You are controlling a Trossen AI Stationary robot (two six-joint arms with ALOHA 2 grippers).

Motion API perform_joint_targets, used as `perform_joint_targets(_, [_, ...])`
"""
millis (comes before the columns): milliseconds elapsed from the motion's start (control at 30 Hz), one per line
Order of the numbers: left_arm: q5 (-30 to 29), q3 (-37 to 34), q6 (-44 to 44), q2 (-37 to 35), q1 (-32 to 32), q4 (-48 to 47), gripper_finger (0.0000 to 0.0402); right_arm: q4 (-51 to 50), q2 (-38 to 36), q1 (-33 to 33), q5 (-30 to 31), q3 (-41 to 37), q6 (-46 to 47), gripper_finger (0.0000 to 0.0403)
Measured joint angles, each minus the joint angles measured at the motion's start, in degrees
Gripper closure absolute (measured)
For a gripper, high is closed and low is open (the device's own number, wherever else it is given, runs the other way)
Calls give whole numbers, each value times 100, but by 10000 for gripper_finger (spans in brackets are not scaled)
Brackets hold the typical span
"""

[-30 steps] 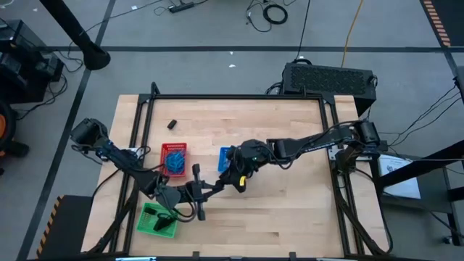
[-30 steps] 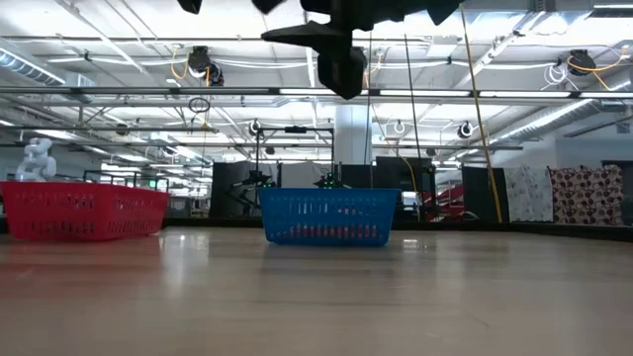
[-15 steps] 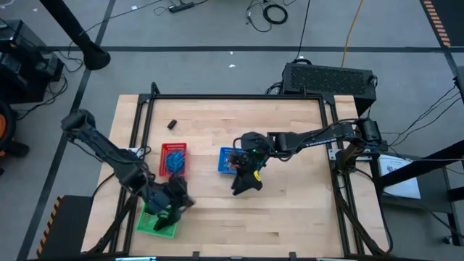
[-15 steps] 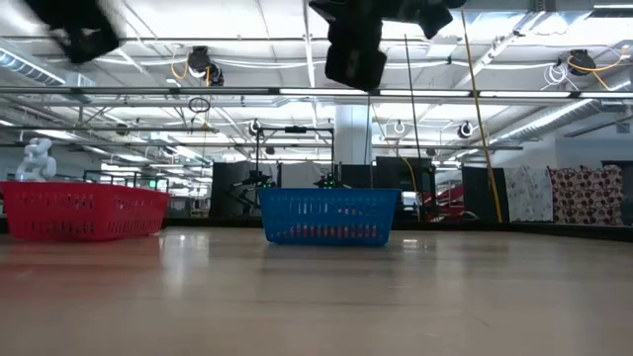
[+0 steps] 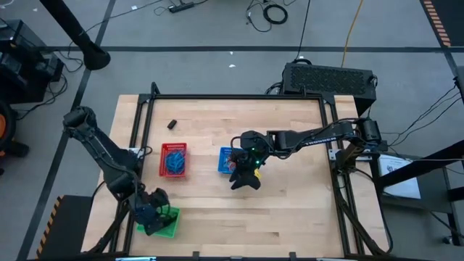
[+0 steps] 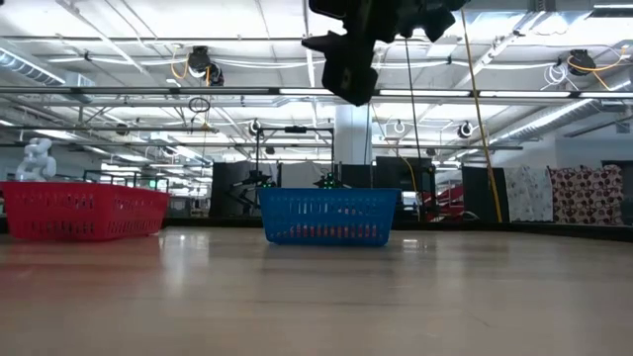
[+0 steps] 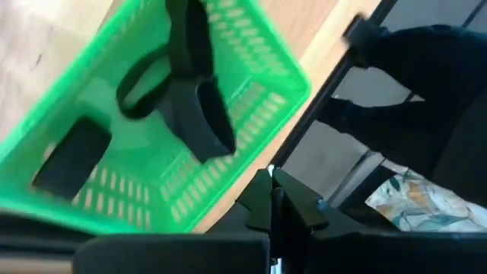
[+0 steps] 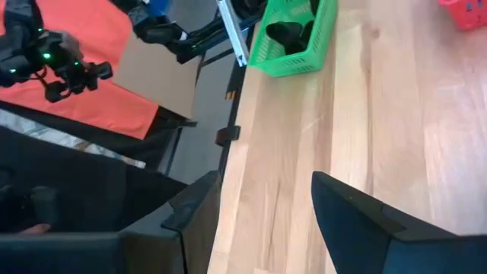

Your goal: Sort rubber bands into baskets

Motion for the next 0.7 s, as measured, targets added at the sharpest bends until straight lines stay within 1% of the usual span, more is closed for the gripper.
perform_joint_targets(167, [-32,0,-184,2,-96,-29,397,-7,0,-21,23,0,-152,204])
perform_joint_targets(333, [-552,0,-178,28,-84,-77,396,-64,0,-82,25,0,-461,204])
perform_joint_targets(433, [-618,0,-149,71,-82,-94,393,-150,0,-152,21,0,-621,204])
perform_joint_targets(533, [-632,0,112,81,-84,-313,374,-351,0,-226,21,0,-871,204])
perform_joint_targets(700, [-645,0,112,162,-84,-631,327,-912,0,-302,22,0,-1546,204])
